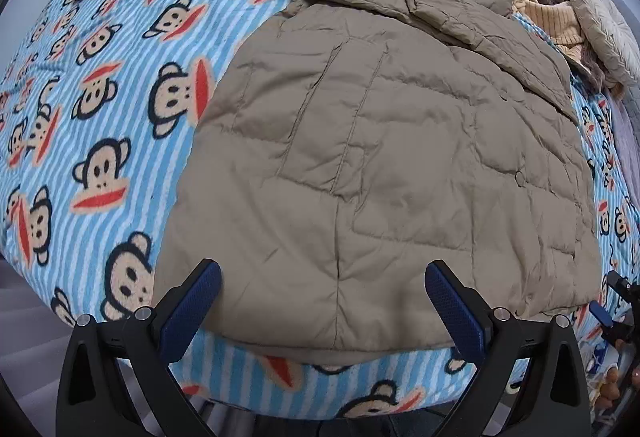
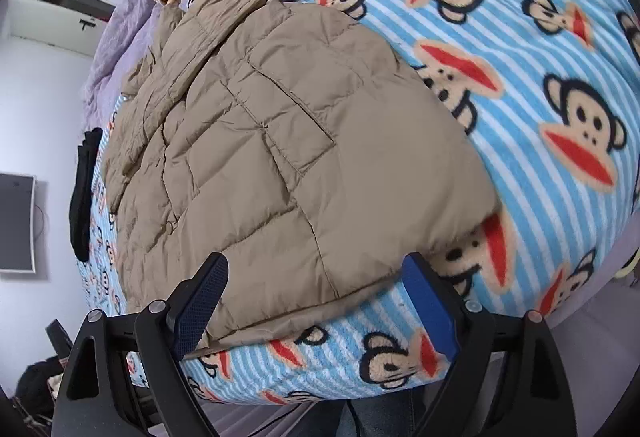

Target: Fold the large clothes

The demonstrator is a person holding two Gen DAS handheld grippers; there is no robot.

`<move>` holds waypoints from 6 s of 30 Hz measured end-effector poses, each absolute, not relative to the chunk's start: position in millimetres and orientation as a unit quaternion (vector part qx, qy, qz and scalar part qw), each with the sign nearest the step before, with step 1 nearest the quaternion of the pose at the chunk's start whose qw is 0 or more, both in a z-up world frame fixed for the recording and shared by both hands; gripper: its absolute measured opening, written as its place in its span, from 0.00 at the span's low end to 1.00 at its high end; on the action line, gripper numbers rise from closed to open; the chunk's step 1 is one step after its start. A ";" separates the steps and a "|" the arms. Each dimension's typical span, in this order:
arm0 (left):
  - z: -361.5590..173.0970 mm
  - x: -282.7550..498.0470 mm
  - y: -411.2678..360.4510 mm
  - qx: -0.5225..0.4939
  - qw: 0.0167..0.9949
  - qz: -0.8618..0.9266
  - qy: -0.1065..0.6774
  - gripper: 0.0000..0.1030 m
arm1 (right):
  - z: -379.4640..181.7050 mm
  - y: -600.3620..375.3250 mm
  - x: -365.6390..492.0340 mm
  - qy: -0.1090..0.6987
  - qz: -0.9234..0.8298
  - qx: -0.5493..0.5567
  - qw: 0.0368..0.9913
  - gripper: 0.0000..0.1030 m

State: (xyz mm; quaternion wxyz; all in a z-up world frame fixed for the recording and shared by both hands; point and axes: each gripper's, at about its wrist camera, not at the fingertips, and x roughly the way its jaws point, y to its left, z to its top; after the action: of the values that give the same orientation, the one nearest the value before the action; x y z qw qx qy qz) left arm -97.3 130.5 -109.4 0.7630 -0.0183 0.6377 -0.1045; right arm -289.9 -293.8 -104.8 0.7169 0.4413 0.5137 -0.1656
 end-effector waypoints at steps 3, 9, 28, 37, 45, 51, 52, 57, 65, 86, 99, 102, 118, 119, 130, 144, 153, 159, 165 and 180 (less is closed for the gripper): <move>-113.8 -107.1 141.6 -0.031 0.756 -0.102 0.646 0.99 | -111.7 -296.0 -305.5 0.505 -0.174 0.475 0.700 0.88; -114.2 -121.5 162.0 -0.063 0.749 -0.110 0.650 0.99 | -128.6 -299.1 -330.9 0.474 -0.189 0.554 0.658 0.88; -160.7 -125.9 166.4 -0.221 0.674 -0.137 0.692 0.99 | -160.1 -304.2 -312.3 0.491 -0.157 0.605 0.607 0.88; -172.5 -98.7 135.9 -0.208 0.680 -0.114 0.694 0.99 | -173.0 -310.1 -290.4 0.492 -0.141 0.617 0.597 0.88; -160.5 -89.7 124.0 -0.196 0.698 -0.113 0.680 0.68 | -179.0 -313.5 -275.8 0.492 -0.120 0.631 0.588 0.88; -143.9 -81.7 121.1 -0.161 0.715 -0.122 0.669 0.19 | -176.8 -318.9 -267.0 0.507 -0.121 0.620 0.586 0.39; -139.4 -80.3 120.1 -0.155 0.720 -0.123 0.665 0.19 | -175.7 -318.7 -264.9 0.513 -0.120 0.614 0.588 0.25; -113.9 -75.2 117.0 -0.126 0.737 -0.136 0.650 0.13 | -158.3 -322.2 -245.5 0.522 -0.097 0.584 0.614 0.12; -62.1 -48.4 114.3 -0.137 0.767 -0.140 0.611 0.13 | -110.0 -334.7 -201.0 0.515 -0.048 0.534 0.669 0.11; 27.0 88.3 74.4 -0.155 0.839 -0.152 0.499 0.13 | 12.7 -374.9 -46.3 0.451 0.015 0.386 0.805 0.10; -24.2 216.5 34.9 -0.096 0.844 -0.133 0.511 0.13 | -13.4 -394.8 86.7 0.459 -0.021 0.343 0.819 0.10; -55.7 239.7 23.9 -0.081 0.840 -0.120 0.524 0.13 | -41.9 -396.8 108.8 0.471 -0.036 0.336 0.815 0.10; -121.0 267.3 -0.3 -0.035 0.845 -0.101 0.523 0.26 | -135.6 -413.2 142.9 0.483 -0.060 0.387 0.783 0.12; -112.8 262.1 2.8 -0.041 0.849 -0.111 0.515 0.50 | -129.9 -414.1 140.8 0.483 -0.055 0.389 0.783 0.17; -80.7 246.9 -4.1 0.014 0.873 -0.138 0.468 0.62 | -89.1 -384.7 121.8 0.497 -0.027 0.252 0.830 0.19; -162.6 310.9 -12.1 0.018 0.867 -0.074 0.493 0.62 | -160.7 -431.7 171.7 0.509 -0.124 0.236 0.818 0.08; -159.5 311.0 -19.7 0.047 0.868 -0.044 0.492 0.72 | -156.4 -425.7 176.0 0.511 -0.133 0.223 0.820 0.12; -137.2 287.2 -12.5 0.070 0.863 -0.035 0.499 0.72 | -125.9 -410.5 148.3 0.496 -0.126 0.238 0.825 0.40; -121.9 252.3 -2.1 0.061 0.863 -0.029 0.501 1.00 | -98.7 -388.8 108.7 0.482 -0.111 0.243 0.835 0.47; -121.0 177.9 24.2 0.038 0.837 -0.036 0.545 1.00 | -101.4 -354.1 -1.0 0.501 -0.089 0.321 0.798 0.60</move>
State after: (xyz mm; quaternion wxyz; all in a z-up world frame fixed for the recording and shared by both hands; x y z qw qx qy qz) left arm 177.9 24.2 -121.0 0.8368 0.0376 0.5451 -0.0359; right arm -1.0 -354.1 -101.4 0.7985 0.3210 0.5014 -0.0892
